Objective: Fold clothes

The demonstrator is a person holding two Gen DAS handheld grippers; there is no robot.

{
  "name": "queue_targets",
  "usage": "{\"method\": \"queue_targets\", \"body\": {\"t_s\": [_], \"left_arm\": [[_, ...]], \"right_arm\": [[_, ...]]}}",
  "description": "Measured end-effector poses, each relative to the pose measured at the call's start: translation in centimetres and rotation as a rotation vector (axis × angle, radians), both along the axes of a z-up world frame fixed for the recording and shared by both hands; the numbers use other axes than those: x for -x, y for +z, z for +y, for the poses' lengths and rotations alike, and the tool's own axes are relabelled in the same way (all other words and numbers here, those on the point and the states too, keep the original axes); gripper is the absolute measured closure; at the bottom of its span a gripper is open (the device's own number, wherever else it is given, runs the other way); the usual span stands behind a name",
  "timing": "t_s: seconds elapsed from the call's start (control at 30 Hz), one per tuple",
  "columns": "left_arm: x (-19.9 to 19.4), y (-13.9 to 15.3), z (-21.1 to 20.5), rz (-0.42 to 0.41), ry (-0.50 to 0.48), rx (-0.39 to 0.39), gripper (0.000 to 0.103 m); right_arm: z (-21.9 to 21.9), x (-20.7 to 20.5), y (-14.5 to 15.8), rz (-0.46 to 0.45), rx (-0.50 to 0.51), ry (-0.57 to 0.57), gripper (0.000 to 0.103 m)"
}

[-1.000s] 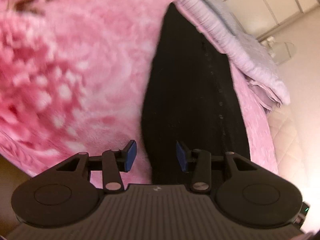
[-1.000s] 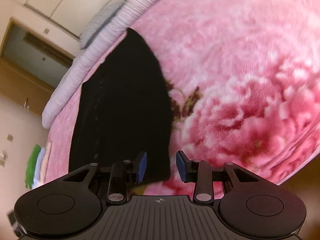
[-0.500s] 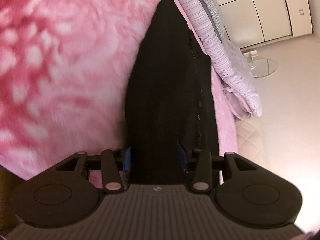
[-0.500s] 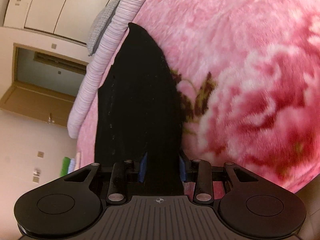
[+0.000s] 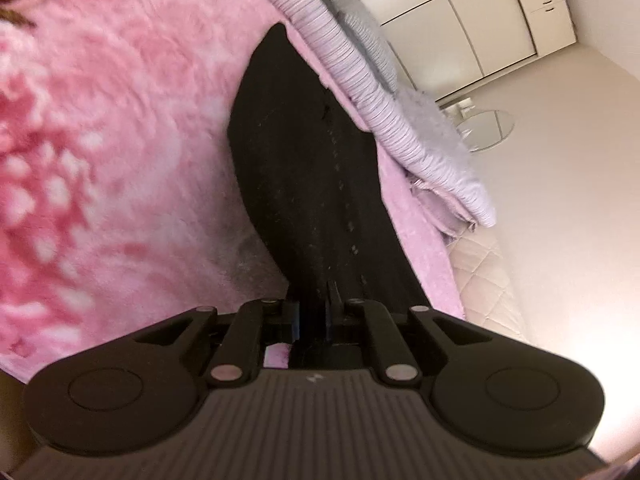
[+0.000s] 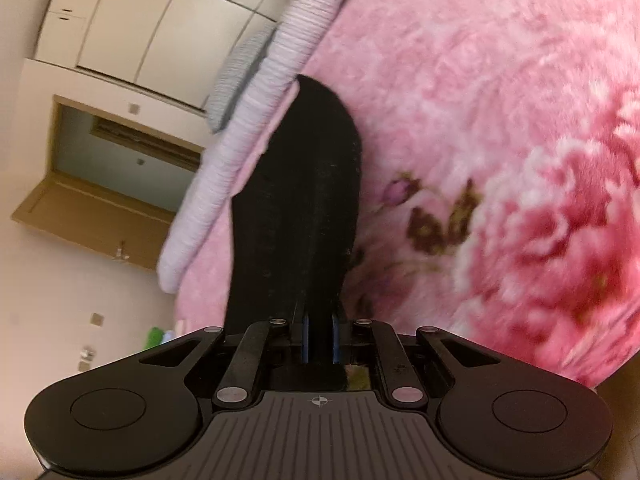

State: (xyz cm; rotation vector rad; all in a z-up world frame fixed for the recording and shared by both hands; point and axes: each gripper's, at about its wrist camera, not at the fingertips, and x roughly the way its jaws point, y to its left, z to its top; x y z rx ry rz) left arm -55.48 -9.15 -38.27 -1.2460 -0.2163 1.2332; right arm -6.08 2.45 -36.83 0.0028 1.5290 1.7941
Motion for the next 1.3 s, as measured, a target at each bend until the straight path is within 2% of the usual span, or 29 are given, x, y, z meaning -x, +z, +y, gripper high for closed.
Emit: {"method": "queue_targets", "body": {"t_s": [0.1,0.3,0.43,0.57,0.67,0.77,0.9,1.0,1.07,1.13,1.2,1.23,1.3], "left_arm": [[0.6,0.6,-2.8,-0.002,-0.005,-0.008,0.096],[0.7,-0.2,-9.1,-0.029,-0.020,0.036,0.096],[0.6,0.3,-11.9,-0.034,-0.039,0.049,0.096],[0.6,2.4,-11.7,-0.021,-0.063,0.010,0.096],[0.8,4.3,-10.8,-0.012,-0.083,-0.035,0.096],[1.5,6.4,-8.1,-0.005,-0.100,-0.083,0.095],[3.0,8.5,-1.3,-0.002,-0.095,-0.128,0.095],[4.1,8.6,5.8,0.014,-0.073,-0.121,0.092],[5.1,7.4,10.1,0.005,-0.044,-0.077,0.088],[6.1,6.0,14.1,0.004,-0.006,-0.020,0.084],[7.1,4.9,15.8,0.045,0.033,0.009,0.082],[7.6,4.5,16.1,0.066,0.047,0.014,0.076],[8.2,3.5,16.5,0.094,0.041,0.037,0.072]], "right_arm": [[-2.4,0.3,0.7,0.002,-0.005,0.021,0.094],[-9.0,-0.5,-0.3,0.011,0.049,0.039,0.094],[-12.0,-1.3,-0.1,0.015,0.067,0.049,0.094],[-12.5,-1.2,2.1,-0.011,0.005,0.093,0.094],[-11.5,-0.5,4.7,-0.045,-0.098,0.142,0.094],[-8.7,0.4,7.2,-0.059,-0.202,0.176,0.094],[-3.0,2.0,9.0,-0.062,-0.274,0.177,0.094],[3.0,3.7,9.0,-0.058,-0.274,0.130,0.093],[7.7,4.8,7.6,-0.063,-0.214,0.087,0.090],[11.2,5.5,6.4,-0.104,-0.151,0.052,0.067],[13.3,5.7,5.3,-0.163,-0.142,0.024,0.060],[14.0,5.7,4.7,-0.189,-0.140,0.017,0.059],[14.6,5.2,3.3,-0.230,-0.138,0.033,0.059]]}}
